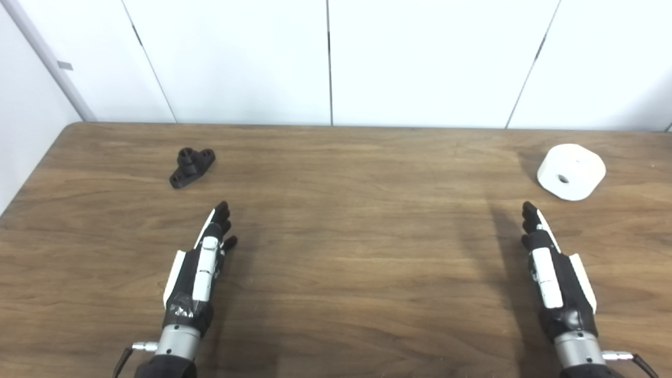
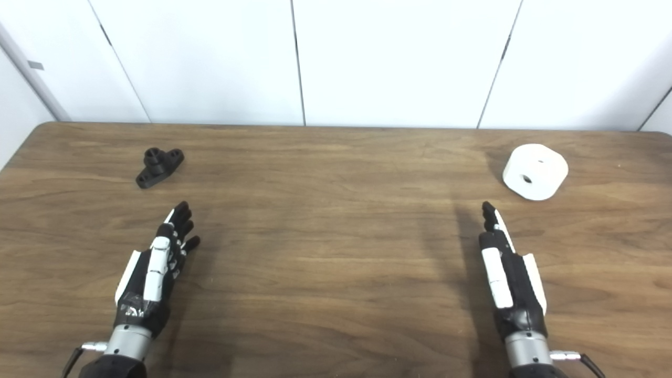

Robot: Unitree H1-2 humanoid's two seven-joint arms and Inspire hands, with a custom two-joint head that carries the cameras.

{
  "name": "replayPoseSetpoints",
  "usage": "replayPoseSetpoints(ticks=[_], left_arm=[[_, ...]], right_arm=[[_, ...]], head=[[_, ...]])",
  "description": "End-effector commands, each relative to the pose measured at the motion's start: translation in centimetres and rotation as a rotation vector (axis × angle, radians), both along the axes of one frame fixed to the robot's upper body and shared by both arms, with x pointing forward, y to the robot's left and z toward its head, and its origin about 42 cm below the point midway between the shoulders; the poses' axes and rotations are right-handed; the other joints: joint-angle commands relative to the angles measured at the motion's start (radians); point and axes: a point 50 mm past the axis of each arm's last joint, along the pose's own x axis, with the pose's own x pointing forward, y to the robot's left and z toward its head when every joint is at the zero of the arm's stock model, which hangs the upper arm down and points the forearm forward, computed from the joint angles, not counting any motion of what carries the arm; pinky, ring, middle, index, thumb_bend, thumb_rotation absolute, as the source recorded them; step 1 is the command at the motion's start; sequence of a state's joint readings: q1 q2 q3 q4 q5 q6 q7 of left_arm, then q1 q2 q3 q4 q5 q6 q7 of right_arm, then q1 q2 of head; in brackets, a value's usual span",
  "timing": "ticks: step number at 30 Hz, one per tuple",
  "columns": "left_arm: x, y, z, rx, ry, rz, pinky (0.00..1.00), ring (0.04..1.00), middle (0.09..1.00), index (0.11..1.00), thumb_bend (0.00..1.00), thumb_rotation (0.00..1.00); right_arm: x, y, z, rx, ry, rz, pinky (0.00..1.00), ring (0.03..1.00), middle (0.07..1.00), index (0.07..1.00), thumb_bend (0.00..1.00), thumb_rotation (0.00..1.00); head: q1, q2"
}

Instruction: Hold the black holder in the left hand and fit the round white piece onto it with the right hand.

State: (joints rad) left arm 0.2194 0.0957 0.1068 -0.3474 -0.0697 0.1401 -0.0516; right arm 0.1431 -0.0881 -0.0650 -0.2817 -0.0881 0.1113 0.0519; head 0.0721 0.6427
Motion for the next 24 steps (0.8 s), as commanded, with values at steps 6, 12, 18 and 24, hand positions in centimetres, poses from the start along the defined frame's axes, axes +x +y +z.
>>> replayPoseSetpoints(ticks=[6,12,18,24], left_arm=[[-0.8,0.3,0.0,0.014,0.006,0.004,1.00,1.000,1.000,1.000,0.46,1.00],[-0.8,0.2,-0.1,0.017,0.001,0.008,1.00,1.000,1.000,1.000,0.48,1.00],[-0.9,-0.5,-0.4,0.028,-0.007,0.008,1.00,1.000,1.000,1.000,0.47,1.00],[-0.9,-1.6,-1.3,0.022,-0.008,0.018,1.00,1.000,1.000,0.990,0.49,1.00]], right_arm=[[0.0,0.1,0.9,-0.003,-0.050,0.000,1.00,1.000,0.990,0.968,0.65,1.00],[-0.1,0.1,1.0,0.001,-0.051,0.003,1.00,1.000,0.986,0.967,0.65,1.00],[-0.2,-0.6,0.9,-0.007,-0.048,0.009,1.00,1.000,0.988,0.969,0.60,1.00],[-0.2,-1.5,0.1,-0.005,-0.042,0.003,1.00,1.000,0.991,0.981,0.59,1.00]], head=[[0.000,0.003],[0.017,-0.006],[0.126,-0.041],[0.228,-0.106]])
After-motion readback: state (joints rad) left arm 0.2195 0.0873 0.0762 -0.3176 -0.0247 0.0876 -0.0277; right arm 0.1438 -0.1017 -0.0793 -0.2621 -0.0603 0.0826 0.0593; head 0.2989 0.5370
